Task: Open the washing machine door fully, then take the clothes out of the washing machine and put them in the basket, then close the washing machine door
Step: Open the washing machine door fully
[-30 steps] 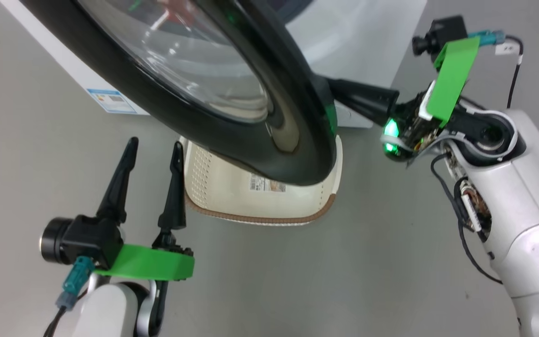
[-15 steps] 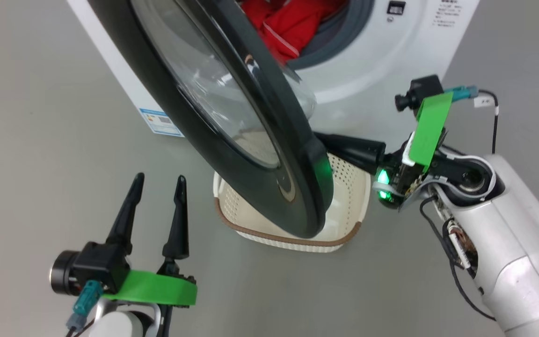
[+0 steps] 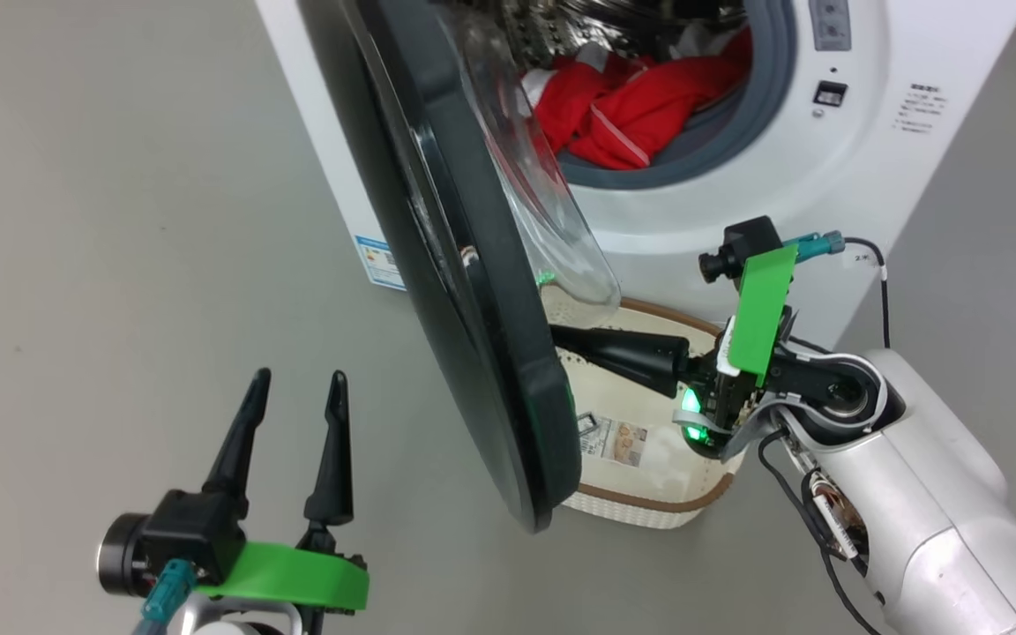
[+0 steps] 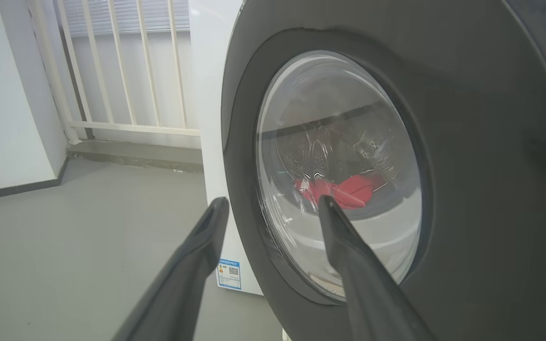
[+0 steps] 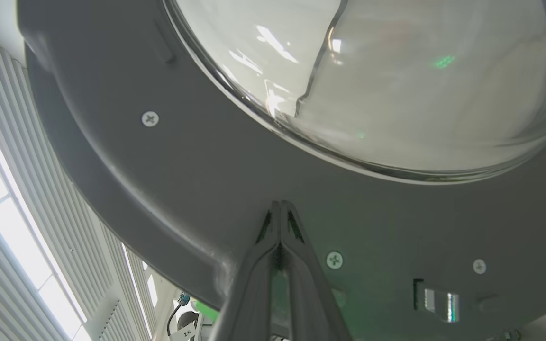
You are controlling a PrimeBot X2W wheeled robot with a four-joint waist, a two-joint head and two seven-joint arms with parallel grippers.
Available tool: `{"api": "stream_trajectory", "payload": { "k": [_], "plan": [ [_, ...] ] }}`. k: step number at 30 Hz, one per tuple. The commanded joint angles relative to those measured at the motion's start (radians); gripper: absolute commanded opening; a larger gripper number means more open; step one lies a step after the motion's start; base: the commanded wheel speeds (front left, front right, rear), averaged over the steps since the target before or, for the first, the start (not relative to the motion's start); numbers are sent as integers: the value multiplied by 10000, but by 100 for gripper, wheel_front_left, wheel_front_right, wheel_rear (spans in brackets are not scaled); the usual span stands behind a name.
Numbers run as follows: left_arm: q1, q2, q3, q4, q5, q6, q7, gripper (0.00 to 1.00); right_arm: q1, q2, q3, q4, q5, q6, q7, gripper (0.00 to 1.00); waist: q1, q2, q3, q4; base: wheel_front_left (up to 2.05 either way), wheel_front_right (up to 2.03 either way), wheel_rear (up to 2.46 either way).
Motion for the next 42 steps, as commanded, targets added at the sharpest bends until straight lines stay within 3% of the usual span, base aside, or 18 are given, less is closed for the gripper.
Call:
{"api": "stream_trajectory", "payload": {
  "k": [1,17,33,40,41,42],
  "plan": [
    [38,202,347,-191,-82,55,-49,100,79,309,184,-217,90,65,63,0,-1,0,-260,336,0,0,0],
    [398,323,279,-275,-229,145,27,100,190,365,883,-14,314,65,-75,0,-1,0,-682,1528,0,0,0],
    [668,430,423,-664,-422,381,34,100,-309,368,1922,84,831,65,-401,0,-1,0,-446,1678,0,0,0],
    [716,440,425,-636,-527,423,57,100,-378,368,2164,225,537,65,-513,0,-1,0,-491,1642,0,0,0],
    [720,441,415,-623,-540,424,71,100,-361,355,2175,227,409,65,-581,4,-1,0,-507,1633,0,0,0],
    [719,440,402,-609,-555,421,87,100,-337,328,2174,222,282,65,-661,19,-1,0,-523,1624,0,0,0]
  ]
}}
